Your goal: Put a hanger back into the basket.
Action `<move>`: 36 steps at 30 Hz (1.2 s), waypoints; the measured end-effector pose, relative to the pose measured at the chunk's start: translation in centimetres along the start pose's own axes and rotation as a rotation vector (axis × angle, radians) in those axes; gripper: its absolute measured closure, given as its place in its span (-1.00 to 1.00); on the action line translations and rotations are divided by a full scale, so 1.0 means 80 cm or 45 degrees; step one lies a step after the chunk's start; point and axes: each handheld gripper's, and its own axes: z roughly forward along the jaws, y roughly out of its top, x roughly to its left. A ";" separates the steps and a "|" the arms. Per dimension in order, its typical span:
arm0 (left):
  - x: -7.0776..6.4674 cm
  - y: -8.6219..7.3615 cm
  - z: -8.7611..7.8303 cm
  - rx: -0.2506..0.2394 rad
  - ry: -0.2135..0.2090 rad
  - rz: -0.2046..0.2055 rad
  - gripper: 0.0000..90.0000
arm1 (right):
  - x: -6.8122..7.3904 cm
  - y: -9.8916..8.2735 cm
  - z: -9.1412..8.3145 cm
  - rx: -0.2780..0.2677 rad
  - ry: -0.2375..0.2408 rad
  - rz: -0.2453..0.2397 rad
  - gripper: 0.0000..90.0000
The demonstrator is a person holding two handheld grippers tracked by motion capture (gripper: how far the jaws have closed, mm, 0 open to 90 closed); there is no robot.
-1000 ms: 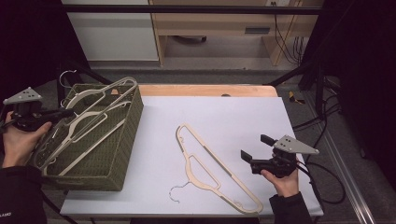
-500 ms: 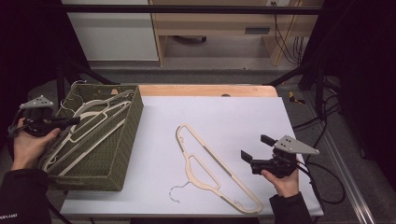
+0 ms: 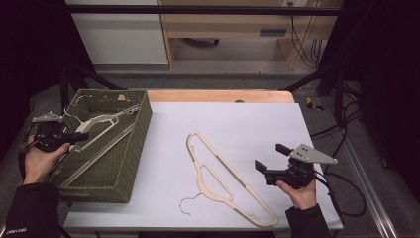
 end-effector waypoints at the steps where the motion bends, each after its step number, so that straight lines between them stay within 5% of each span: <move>1: 0.001 0.000 0.001 0.000 0.015 -0.011 0.87 | 0.000 0.000 0.000 0.002 -0.001 0.003 -0.84; 5: 0.005 -0.001 0.006 0.033 0.155 -0.036 0.82 | 0.000 0.000 0.000 -0.001 -0.007 0.007 -0.84; 13: 0.013 -0.008 0.015 0.140 0.283 -0.119 0.68 | 0.002 -0.001 0.002 0.009 -0.001 0.008 -0.84; 21: 0.016 -0.014 0.021 0.219 0.314 -0.184 0.41 | 0.002 -0.001 0.002 0.009 0.007 0.005 -0.84; 31: 0.010 -0.025 0.008 0.209 0.380 -0.194 0.23 | 0.003 -0.002 0.004 0.017 0.013 0.001 -0.84; 36: -0.003 -0.023 -0.011 0.124 0.336 -0.156 0.20 | 0.003 -0.002 0.003 0.016 0.017 0.003 -0.84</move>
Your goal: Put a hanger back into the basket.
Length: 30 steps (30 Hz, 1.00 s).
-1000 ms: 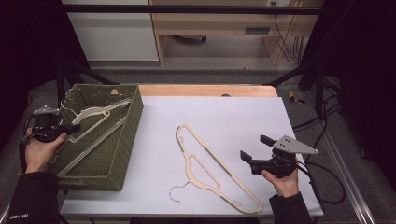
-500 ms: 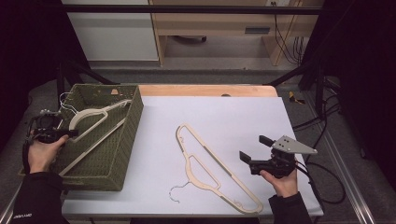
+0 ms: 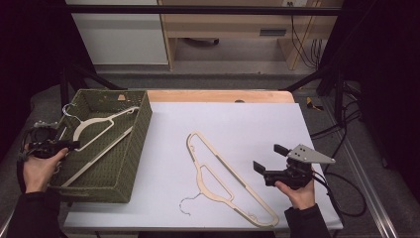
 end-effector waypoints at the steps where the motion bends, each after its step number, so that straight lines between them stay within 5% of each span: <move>1: -0.006 0.001 -0.007 -0.042 -0.022 0.013 0.18 | 0.000 0.000 0.000 0.003 0.002 -0.001 -0.84; 6: -0.044 0.003 -0.035 -0.262 -0.144 0.071 -0.06 | 0.003 -0.002 0.002 0.010 0.011 -0.006 -0.85; 14: -0.125 0.005 -0.062 -0.497 -0.352 0.210 -0.39 | 0.002 -0.001 -0.001 -0.013 0.023 -0.001 -0.85; 20: -0.180 0.001 -0.069 -0.574 -0.470 0.267 -0.72 | 0.004 -0.002 -0.001 -0.019 0.037 -0.006 -0.85; 25: -0.216 -0.008 -0.067 -0.603 -0.582 0.288 -0.77 | 0.006 -0.003 -0.002 -0.026 0.042 -0.007 -0.85; 30: -0.249 -0.018 -0.055 -0.577 -0.634 0.311 -0.76 | 0.007 -0.004 0.000 -0.023 0.045 -0.011 -0.85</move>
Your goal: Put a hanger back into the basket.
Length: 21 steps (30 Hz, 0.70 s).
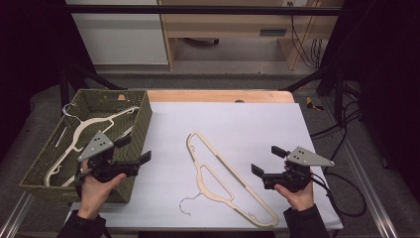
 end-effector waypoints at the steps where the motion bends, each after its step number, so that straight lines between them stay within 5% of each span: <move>1: -0.004 -0.002 0.005 0.010 -0.014 0.001 -0.76 | 0.000 0.000 0.001 0.003 -0.001 -0.003 -0.85; 10: -0.045 -0.019 0.042 0.089 -0.129 0.042 -0.75 | 0.003 -0.003 0.005 0.012 0.012 -0.003 -0.85; 21: -0.081 -0.048 0.079 0.233 -0.187 0.111 -0.73 | 0.008 -0.006 0.007 0.028 0.029 -0.007 -0.85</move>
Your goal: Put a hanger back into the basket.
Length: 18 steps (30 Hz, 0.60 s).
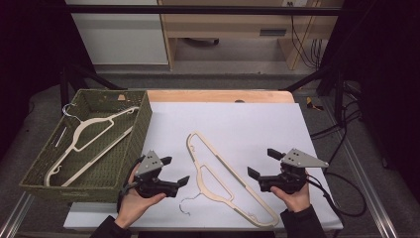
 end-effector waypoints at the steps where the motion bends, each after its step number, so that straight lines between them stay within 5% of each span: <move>1: -0.002 -0.002 0.004 0.013 0.001 0.009 -0.73 | 0.000 0.000 0.000 -0.002 0.003 -0.001 -0.85; 11: -0.015 -0.021 0.034 0.132 -0.046 0.024 -0.61 | 0.005 -0.005 0.008 0.020 0.028 -0.004 -0.85; 18: -0.025 -0.034 0.054 0.238 -0.106 0.060 -0.28 | 0.008 -0.009 0.015 0.042 0.049 -0.009 -0.84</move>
